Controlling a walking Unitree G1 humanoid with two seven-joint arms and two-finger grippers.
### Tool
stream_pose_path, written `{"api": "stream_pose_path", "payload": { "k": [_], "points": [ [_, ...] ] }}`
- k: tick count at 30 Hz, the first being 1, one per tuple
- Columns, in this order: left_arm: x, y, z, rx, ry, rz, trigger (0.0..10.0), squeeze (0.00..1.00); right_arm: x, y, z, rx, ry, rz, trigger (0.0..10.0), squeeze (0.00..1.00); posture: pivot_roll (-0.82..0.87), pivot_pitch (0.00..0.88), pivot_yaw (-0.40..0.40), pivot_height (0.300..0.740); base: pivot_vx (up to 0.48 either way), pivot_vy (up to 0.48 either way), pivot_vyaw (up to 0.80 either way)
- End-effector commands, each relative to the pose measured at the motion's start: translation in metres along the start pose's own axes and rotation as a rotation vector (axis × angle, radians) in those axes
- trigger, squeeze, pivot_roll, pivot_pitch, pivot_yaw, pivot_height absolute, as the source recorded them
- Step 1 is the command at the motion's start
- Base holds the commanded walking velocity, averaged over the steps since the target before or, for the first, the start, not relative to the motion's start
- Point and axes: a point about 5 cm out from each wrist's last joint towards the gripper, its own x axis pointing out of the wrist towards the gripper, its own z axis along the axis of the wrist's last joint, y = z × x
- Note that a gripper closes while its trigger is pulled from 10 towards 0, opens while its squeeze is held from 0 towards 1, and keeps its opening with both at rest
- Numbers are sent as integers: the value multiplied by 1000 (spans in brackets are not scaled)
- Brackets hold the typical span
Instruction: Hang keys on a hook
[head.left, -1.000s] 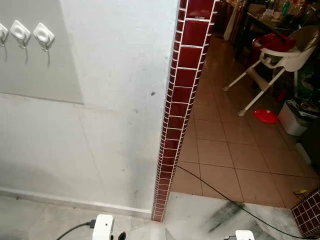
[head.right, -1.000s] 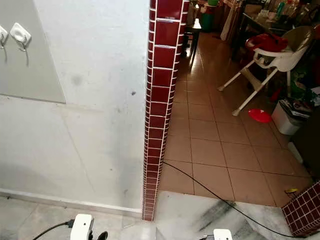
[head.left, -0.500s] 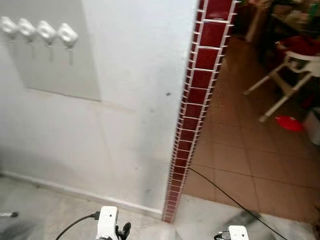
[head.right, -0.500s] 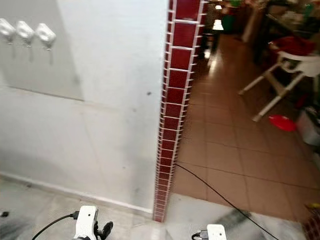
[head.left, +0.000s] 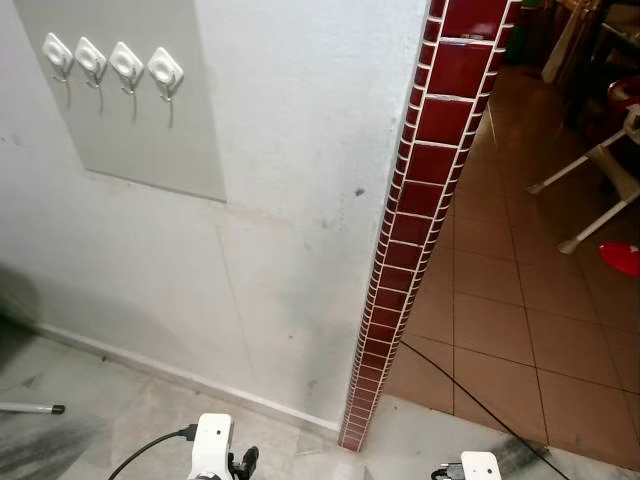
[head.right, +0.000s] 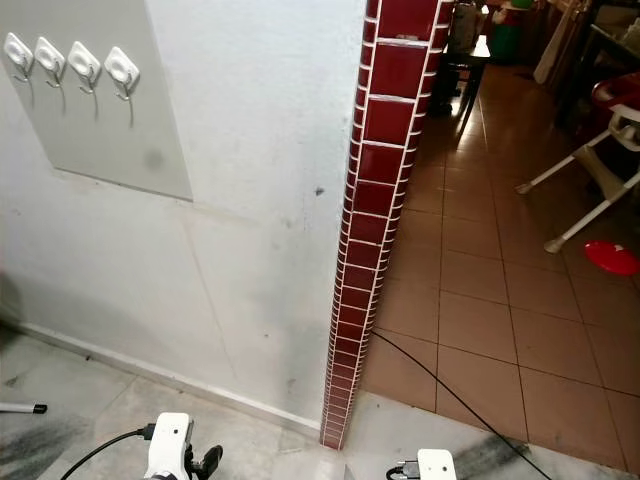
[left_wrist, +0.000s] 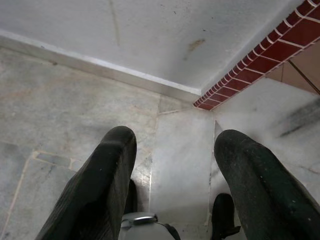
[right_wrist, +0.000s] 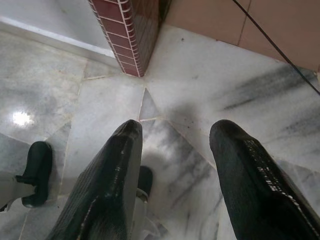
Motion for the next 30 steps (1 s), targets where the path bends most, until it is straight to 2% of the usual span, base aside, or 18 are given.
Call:
{"api": "stream_pose_path", "payload": {
  "k": [1, 30],
  "points": [
    [0, 1, 0, 5, 4, 6, 10000, 0, 0, 0, -1, 1, 0, 7, 10000, 0, -21, 0, -38, 740, 0, 0, 800],
    [2, -1, 4, -9, -10, 8, 10000, 0, 2, 1, 6, -8, -16, 25, 10000, 0, -14, 0, -49, 740, 0, 0, 800]
  ]
}}
